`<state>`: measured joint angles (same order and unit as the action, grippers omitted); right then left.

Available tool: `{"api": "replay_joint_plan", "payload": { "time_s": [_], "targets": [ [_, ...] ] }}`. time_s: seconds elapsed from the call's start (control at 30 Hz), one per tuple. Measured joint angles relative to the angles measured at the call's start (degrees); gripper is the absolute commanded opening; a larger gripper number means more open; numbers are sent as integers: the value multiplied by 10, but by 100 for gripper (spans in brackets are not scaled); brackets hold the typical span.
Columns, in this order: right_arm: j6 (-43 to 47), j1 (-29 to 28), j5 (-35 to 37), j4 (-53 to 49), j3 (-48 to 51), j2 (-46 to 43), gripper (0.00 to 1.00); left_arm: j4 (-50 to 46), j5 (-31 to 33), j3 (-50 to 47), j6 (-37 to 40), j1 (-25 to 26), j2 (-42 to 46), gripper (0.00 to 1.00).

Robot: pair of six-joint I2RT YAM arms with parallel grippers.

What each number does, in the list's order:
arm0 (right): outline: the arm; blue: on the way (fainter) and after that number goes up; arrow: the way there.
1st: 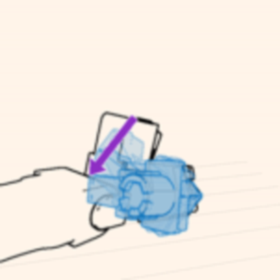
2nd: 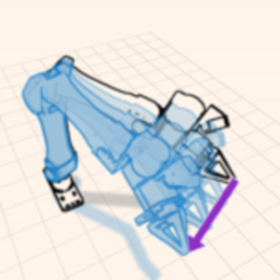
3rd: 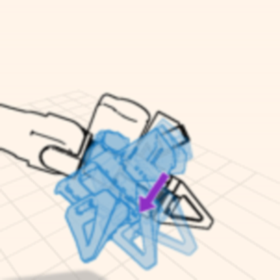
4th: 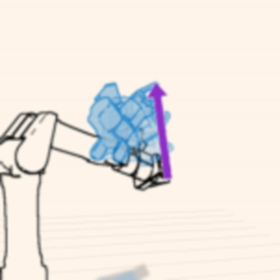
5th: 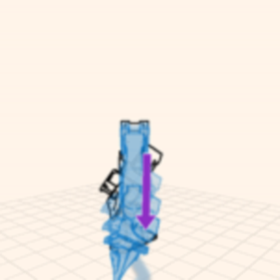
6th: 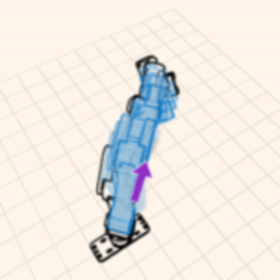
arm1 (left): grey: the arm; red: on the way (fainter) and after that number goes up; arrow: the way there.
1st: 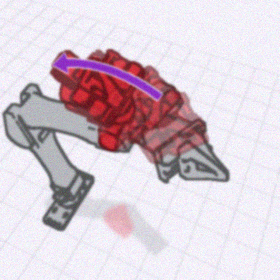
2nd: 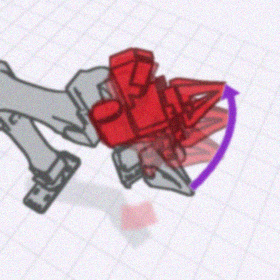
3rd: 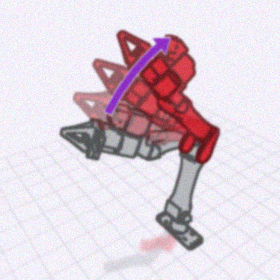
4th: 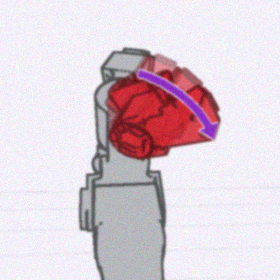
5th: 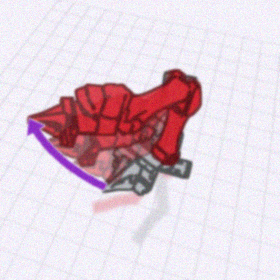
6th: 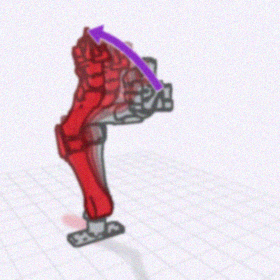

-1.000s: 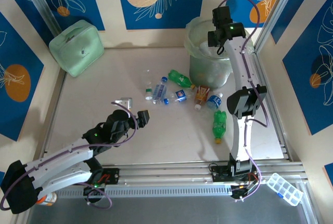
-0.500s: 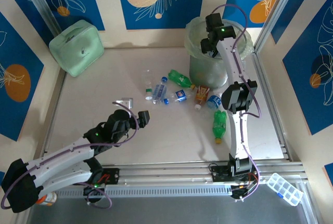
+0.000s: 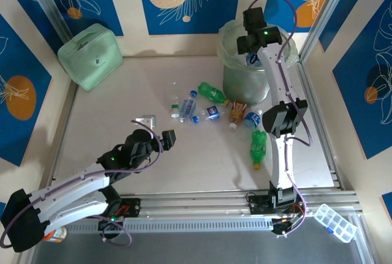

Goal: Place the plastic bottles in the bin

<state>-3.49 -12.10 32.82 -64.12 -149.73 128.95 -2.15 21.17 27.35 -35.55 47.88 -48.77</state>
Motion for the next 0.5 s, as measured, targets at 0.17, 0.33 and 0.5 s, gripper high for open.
{"api": "replay_joint_plan", "payload": {
  "time_s": [0.17, 0.33, 0.5],
  "targets": [
    [-7, 0, -2, 3, 21, -16, 42, 0, 3, 0, 0, 0, 3, 90],
    [-12, 4, -14, 2, 65, -15, 38, 0, 4, 0, 0, 0, 3, 90],
    [-17, 13, -20, 6, 95, -11, 33, 0, 10, 0, 0, 0, 3, 90]
  ]
}}
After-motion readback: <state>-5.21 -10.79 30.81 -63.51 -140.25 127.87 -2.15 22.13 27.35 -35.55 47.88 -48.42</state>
